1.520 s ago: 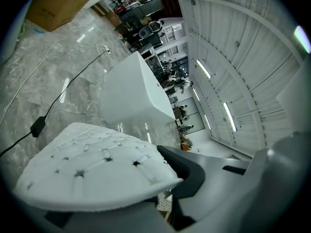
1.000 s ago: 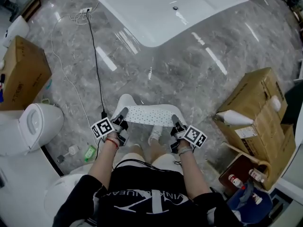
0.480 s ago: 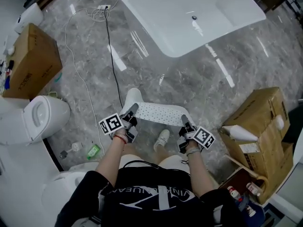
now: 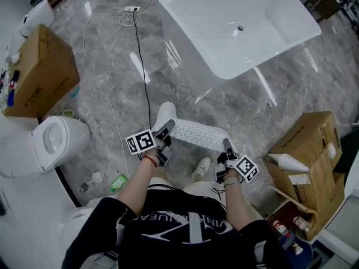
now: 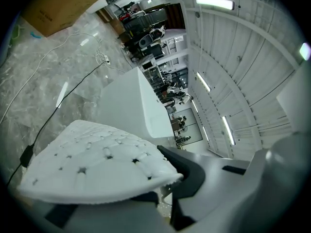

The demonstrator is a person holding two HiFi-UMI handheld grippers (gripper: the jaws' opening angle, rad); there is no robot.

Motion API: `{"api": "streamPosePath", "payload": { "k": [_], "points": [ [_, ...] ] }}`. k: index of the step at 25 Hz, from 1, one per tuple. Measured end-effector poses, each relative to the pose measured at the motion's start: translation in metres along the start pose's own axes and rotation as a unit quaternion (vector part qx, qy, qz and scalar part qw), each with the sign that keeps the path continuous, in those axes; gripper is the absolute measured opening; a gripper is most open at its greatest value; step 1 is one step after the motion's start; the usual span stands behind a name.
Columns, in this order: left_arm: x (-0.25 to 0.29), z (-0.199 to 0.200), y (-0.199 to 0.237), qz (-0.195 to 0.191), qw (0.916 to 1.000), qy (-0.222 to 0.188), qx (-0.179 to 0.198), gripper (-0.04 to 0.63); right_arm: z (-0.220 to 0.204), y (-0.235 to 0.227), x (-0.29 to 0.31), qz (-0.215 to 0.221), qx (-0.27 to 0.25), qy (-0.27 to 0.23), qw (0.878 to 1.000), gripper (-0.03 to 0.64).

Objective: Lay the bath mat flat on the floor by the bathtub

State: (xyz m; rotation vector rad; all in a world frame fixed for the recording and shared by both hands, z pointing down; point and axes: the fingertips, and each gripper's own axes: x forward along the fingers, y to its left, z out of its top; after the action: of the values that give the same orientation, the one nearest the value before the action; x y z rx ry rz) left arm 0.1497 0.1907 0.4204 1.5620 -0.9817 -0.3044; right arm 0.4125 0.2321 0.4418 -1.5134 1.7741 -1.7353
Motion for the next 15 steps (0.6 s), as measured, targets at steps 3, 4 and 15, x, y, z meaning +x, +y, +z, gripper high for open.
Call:
{"api": "streamPosePath", "payload": {
  "k": [3, 4, 15],
  "points": [
    [-0.005, 0.023, 0.000, -0.014, 0.9995, 0.014, 0.023, 0.021, -0.012, 0.011, 0.012, -0.016, 0.006, -0.004, 1.000, 0.034],
    [-0.006, 0.031, -0.001, -0.019, 0.9992, 0.019, 0.031, 0.021, -0.015, 0.017, 0.017, -0.013, 0.004, -0.006, 1.000, 0.035],
    [-0.037, 0.129, 0.016, -0.037, 0.9967, 0.031, 0.065, 0.021, -0.058, 0.087, 0.079, 0.004, -0.012, -0.028, 1.000, 0.035]
  ]
}}
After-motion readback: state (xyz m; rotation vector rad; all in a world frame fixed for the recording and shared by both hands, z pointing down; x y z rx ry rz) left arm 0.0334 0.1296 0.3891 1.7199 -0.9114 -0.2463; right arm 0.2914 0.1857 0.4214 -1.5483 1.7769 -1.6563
